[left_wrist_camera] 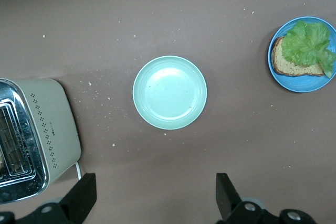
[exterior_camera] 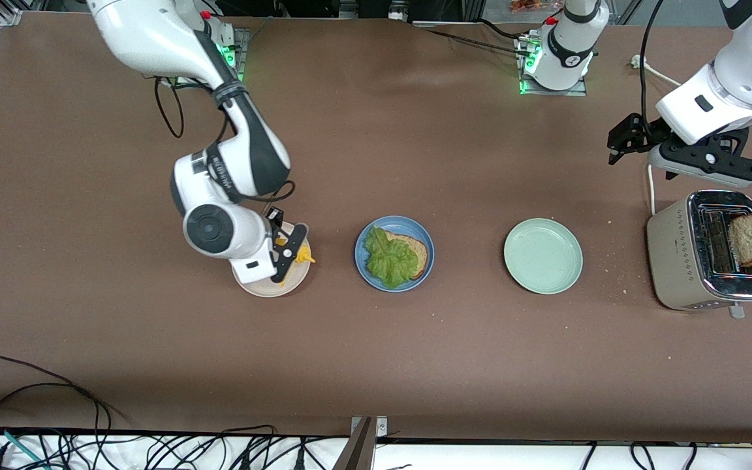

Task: Make sandwich in blue plate with both arms
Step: 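Carry the inverted bottle over the blue plate with the right gripper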

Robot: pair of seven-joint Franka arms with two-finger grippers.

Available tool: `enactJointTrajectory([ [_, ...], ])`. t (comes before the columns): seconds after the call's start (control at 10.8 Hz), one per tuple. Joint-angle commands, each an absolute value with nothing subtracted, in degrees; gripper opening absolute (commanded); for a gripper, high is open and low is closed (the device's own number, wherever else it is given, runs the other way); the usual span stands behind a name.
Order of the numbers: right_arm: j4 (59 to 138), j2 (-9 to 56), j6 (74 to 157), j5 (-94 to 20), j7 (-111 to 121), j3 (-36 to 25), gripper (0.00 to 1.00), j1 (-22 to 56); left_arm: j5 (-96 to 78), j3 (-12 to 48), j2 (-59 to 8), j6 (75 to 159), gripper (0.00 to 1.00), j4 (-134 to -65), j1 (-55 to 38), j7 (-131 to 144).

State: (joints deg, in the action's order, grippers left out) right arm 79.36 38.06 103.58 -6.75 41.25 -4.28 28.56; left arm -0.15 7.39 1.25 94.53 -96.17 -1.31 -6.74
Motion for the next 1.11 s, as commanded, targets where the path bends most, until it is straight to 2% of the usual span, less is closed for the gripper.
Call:
enactJointTrajectory([
  [0.0,80.3,37.4,103.7,-0.1,35.8,-8.1,0.00,35.5,0.3,7.1,1.4,93.9,1.00,-95.6,-1.7,-6.3],
  [0.37,80.1,41.1,102.7,5.8,25.1,-14.2,0.00,49.1,0.3,7.1,1.4,93.9,1.00,-95.6,-1.6,-6.3],
  [0.74,75.3,48.4,102.7,10.1,15.9,-14.5,0.00,54.5,0.3,7.1,1.4,93.9,1.00,-95.6,-1.6,-6.2],
  [1.02,75.3,49.0,101.9,12.8,15.9,-14.5,0.00,55.2,0.3,7.1,1.4,93.9,1.00,-95.7,-1.4,-6.3],
])
